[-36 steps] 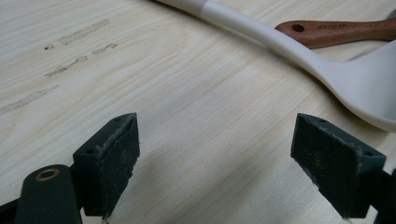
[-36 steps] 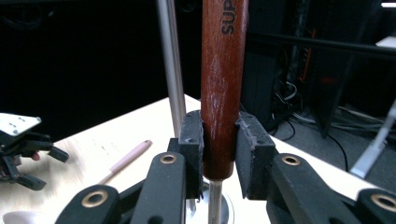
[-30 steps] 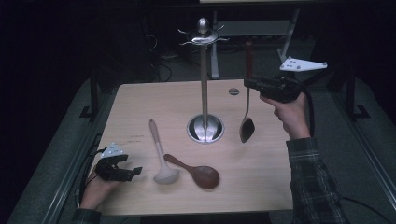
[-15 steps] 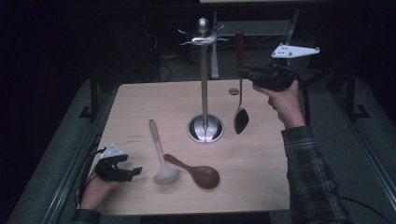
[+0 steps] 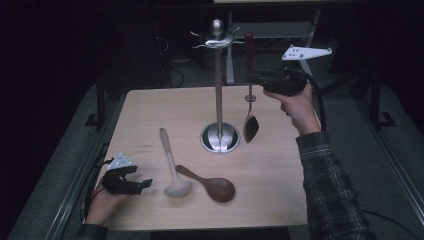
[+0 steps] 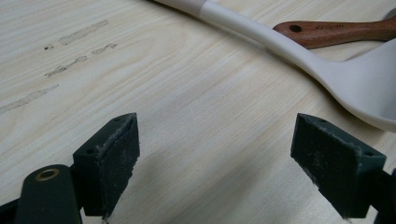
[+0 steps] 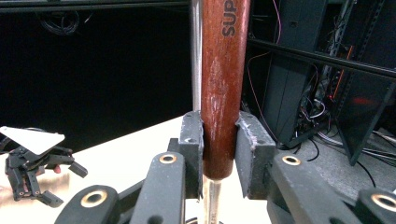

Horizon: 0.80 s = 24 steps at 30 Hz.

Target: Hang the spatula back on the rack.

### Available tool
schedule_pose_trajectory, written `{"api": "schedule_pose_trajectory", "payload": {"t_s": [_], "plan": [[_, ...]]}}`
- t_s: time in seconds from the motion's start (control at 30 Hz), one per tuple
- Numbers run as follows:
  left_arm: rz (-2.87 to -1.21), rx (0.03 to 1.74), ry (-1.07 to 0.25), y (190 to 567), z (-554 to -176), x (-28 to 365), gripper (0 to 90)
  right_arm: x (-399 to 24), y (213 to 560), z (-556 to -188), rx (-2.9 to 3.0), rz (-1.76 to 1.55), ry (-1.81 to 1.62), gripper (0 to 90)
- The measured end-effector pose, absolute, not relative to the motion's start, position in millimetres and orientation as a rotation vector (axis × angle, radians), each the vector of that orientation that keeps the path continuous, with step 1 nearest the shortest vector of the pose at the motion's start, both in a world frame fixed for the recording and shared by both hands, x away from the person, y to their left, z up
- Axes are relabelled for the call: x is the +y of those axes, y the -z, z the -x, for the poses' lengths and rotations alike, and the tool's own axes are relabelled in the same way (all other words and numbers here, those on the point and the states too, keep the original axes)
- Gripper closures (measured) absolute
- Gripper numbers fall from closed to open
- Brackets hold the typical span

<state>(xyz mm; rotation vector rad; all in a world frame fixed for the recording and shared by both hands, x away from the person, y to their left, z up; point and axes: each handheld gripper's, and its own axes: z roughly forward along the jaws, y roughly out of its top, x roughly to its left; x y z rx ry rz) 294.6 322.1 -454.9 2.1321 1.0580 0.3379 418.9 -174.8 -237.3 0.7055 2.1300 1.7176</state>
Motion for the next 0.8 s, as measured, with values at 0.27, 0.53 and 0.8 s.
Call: {"api": "schedule_pose_trajectory", "payload": {"t_s": [0.27, 0.53, 0.8], "plan": [[-2.135, 1.057, -0.336, 455, -295, 322, 15.0, -172, 241, -425, 2.139, -0.719, -1.708, 73.3], [-2.133, 1.058, -0.335, 455, -295, 322, 15.0, -167, 243, -430, 2.153, -0.725, -1.711, 73.1], [-2.137, 1.049, -0.339, 455, -295, 323, 15.0, -159, 240, -434, 2.177, -0.710, -1.691, 73.1]]}}
